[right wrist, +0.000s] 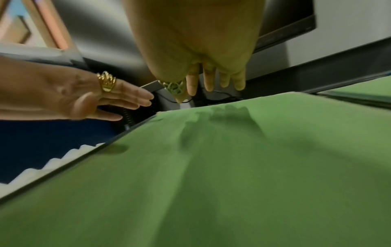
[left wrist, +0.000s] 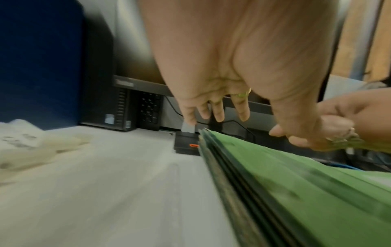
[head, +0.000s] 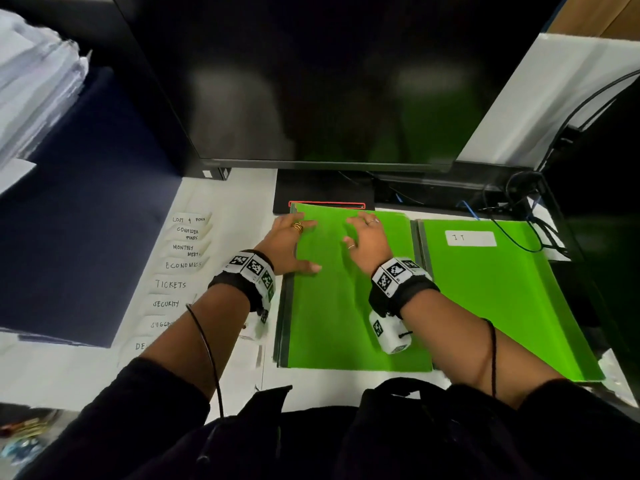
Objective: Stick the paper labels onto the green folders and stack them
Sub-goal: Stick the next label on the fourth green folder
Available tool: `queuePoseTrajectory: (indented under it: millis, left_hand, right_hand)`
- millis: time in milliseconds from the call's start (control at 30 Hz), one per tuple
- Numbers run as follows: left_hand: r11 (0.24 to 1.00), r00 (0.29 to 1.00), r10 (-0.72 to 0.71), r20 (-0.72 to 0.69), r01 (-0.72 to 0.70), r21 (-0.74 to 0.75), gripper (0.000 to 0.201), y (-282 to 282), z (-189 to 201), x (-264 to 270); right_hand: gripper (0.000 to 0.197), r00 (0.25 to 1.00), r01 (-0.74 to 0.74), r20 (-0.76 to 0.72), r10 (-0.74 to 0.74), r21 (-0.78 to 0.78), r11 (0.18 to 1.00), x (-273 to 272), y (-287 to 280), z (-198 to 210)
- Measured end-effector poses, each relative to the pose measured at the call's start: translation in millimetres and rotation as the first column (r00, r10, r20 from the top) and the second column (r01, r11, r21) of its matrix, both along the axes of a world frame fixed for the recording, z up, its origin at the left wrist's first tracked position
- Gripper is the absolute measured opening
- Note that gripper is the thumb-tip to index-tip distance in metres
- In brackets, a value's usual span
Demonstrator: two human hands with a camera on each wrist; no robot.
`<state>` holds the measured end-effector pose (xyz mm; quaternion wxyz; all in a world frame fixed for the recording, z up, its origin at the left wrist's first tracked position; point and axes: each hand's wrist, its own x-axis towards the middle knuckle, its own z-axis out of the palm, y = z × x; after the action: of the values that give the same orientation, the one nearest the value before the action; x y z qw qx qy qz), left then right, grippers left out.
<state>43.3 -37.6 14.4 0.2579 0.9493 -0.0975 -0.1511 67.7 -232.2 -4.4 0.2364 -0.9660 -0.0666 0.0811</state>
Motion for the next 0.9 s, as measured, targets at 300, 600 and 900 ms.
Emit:
queuePoseTrajectory:
  millis: [300, 600, 900]
  left_hand:
    - [0.972, 0.971, 0.088, -0.221, -0.035, 0.231, 0.099, 79.2, -8.0, -26.5]
    - [0.895, 0.98, 0.025, -0.196, 0.065, 0.44, 0.132, 86.3, -37.4, -39.8]
    - [0.895, 0.978, 0.014, -0.21, 0.081, 0.439, 0.135, 91.7, -42.1, -42.3]
  right_hand:
    - [0.022, 0.925, -0.364, 0.136, 0.355, 0.053, 0.93, -21.8, 85.9, 4.7]
    - [0.047, 0.851, -0.52, -0.131, 0.508, -0.34, 0.784, -39.0, 125.8, -13.3]
    - [0.033, 0.908, -0.418, -0.159, 0.388, -0.274, 0.866, -38.5, 137.5, -20.1]
